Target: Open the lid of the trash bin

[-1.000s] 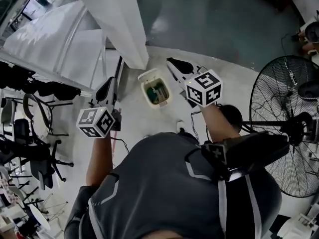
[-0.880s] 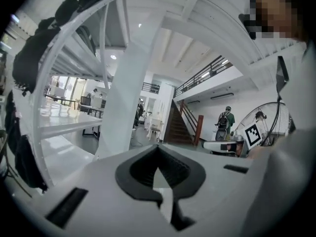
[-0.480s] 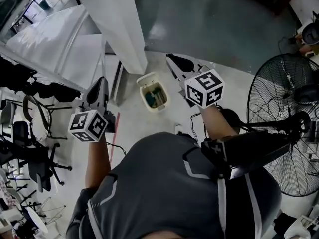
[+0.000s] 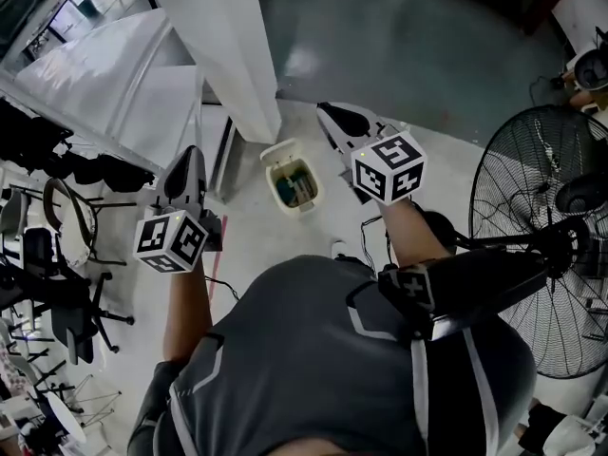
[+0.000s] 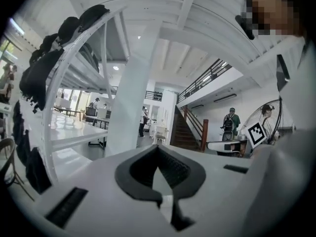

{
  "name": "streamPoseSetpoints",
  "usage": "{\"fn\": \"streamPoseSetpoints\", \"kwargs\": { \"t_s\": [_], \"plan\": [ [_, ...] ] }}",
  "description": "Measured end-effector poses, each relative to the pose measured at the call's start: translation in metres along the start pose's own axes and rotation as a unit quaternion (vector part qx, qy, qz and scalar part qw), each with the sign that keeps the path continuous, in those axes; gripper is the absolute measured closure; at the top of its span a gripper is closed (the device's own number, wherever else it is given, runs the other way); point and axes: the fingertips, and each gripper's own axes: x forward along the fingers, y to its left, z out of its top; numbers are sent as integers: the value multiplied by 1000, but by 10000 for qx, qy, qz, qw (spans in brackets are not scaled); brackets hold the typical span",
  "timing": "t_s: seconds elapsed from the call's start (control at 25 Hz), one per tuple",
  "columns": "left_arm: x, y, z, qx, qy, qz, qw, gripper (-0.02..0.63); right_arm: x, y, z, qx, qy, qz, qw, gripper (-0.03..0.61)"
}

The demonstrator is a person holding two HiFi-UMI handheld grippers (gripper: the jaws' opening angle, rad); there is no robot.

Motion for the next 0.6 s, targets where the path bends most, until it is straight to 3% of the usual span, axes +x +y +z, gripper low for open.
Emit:
{"fn": "streamPoseSetpoints", "kwargs": {
  "t_s": [0.16, 0.32, 0.6],
  "plan": [
    [0, 0, 1, 112, 37, 58, 9999, 606, 1, 1, 0, -15, 33, 21, 10000, 552],
    [-3, 0, 2, -165, 18, 0, 9999, 606, 2, -1, 2, 52, -41, -75, 10000, 552],
    [0, 3, 4, 29, 32, -21, 10000, 606, 10, 1, 9, -28, -65, -61, 10000, 552]
  ]
}}
